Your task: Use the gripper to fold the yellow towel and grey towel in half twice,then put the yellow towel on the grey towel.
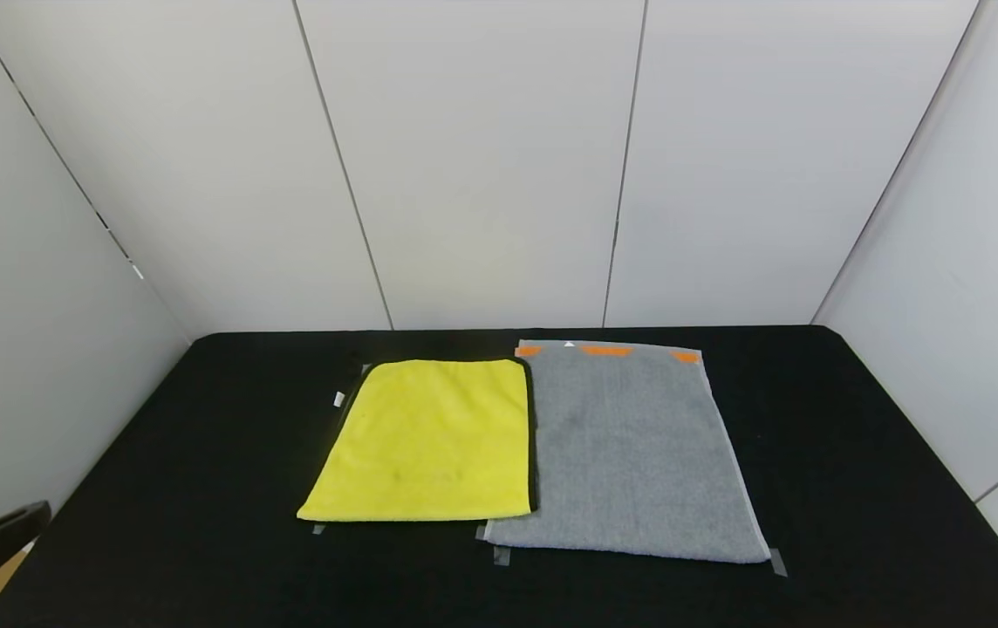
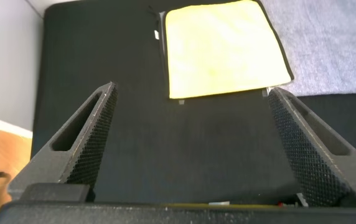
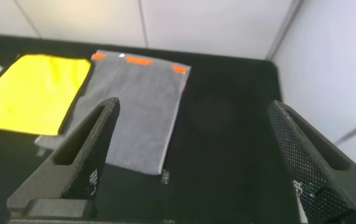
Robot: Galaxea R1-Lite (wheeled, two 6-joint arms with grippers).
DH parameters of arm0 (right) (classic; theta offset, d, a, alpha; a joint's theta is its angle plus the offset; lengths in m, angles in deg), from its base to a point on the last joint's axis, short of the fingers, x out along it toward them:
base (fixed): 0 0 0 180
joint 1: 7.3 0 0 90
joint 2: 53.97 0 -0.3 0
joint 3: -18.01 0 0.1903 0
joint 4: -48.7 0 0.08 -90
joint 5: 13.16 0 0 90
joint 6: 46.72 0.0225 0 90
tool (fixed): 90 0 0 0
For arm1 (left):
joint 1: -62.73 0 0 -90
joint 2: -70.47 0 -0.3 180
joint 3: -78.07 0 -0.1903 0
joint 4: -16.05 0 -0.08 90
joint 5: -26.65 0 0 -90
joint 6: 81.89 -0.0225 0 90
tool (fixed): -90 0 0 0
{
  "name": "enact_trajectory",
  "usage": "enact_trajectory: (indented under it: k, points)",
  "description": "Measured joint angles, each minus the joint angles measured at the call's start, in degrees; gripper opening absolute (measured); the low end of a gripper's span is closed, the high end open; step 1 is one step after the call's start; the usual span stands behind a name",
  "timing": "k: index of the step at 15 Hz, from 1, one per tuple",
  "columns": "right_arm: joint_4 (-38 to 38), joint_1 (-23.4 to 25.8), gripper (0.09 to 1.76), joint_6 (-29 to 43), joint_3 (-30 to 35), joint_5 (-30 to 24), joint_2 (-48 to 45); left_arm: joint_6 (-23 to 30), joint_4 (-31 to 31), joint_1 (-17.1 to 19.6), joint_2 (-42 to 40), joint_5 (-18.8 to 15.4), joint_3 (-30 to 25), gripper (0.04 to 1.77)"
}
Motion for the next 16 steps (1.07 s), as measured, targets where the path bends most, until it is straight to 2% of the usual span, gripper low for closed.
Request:
enact_trajectory:
  k: [2,7,10,16]
  points:
    - [1.63,-3.78,1.71,-0.07,-3.39,0.18,6.45,-0.35,-1.10,-0.91,5.44,0.24,3.75,1.72]
    - [4.46,-13.75,1.71,0.00,-10.68,0.30,21.72,-4.46,-11.51,-2.04,16.48,1.54,13.23,1.72]
    - [4.60,-18.54,1.71,0.05,-14.37,0.30,29.59,-6.99,-12.50,-2.51,21.88,5.19,14.73,1.72]
    - [4.57,-27.06,1.71,0.13,-21.13,2.96,42.20,-10.13,-12.46,-3.83,32.63,5.61,14.45,1.72]
